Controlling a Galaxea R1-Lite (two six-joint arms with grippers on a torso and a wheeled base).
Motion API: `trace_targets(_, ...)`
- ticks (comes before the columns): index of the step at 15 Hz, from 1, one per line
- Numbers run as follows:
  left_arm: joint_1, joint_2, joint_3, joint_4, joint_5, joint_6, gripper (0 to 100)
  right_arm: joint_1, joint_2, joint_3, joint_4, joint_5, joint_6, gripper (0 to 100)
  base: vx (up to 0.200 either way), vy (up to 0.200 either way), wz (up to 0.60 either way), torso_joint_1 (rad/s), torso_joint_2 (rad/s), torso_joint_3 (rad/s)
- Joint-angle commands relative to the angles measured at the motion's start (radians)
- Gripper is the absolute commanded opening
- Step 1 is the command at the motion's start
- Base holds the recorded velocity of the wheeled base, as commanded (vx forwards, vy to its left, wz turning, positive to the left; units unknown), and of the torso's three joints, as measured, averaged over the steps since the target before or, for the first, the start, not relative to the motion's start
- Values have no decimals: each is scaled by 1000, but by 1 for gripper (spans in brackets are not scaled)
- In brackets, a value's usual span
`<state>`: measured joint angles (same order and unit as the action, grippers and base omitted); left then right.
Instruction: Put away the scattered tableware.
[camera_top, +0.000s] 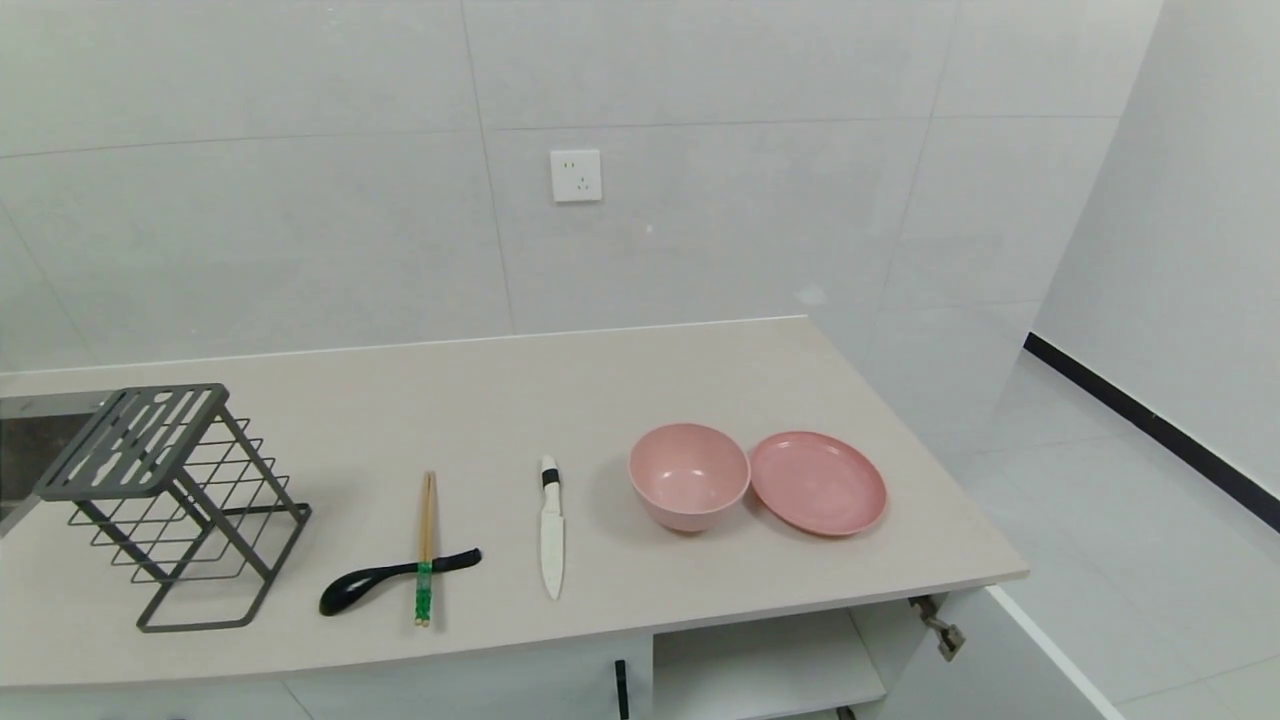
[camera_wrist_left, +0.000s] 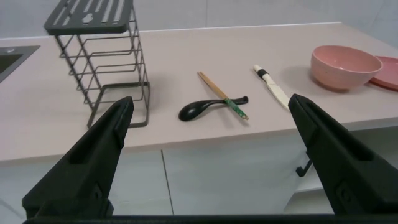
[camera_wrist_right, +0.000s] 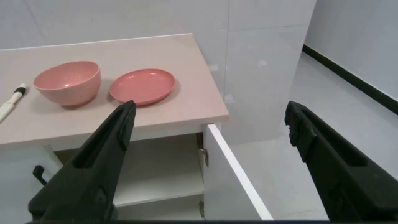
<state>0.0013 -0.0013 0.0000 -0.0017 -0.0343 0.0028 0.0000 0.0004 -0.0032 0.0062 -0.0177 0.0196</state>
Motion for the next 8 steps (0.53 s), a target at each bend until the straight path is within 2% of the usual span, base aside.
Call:
trace_targets(1, 0, 1, 0, 0, 1, 2, 100, 0, 0, 0, 0, -1, 0, 100, 0, 0, 0, 0, 0, 0)
trace_targets(6, 0, 1, 0, 0, 1, 2, 100, 0, 0, 2, 0, -1, 2, 100, 0, 0, 0, 13, 2, -2)
trace_targets(8, 0, 1, 0, 0, 1, 3, 100, 0, 0, 0, 0, -1, 0, 100, 0, 0, 0, 117, -198, -93)
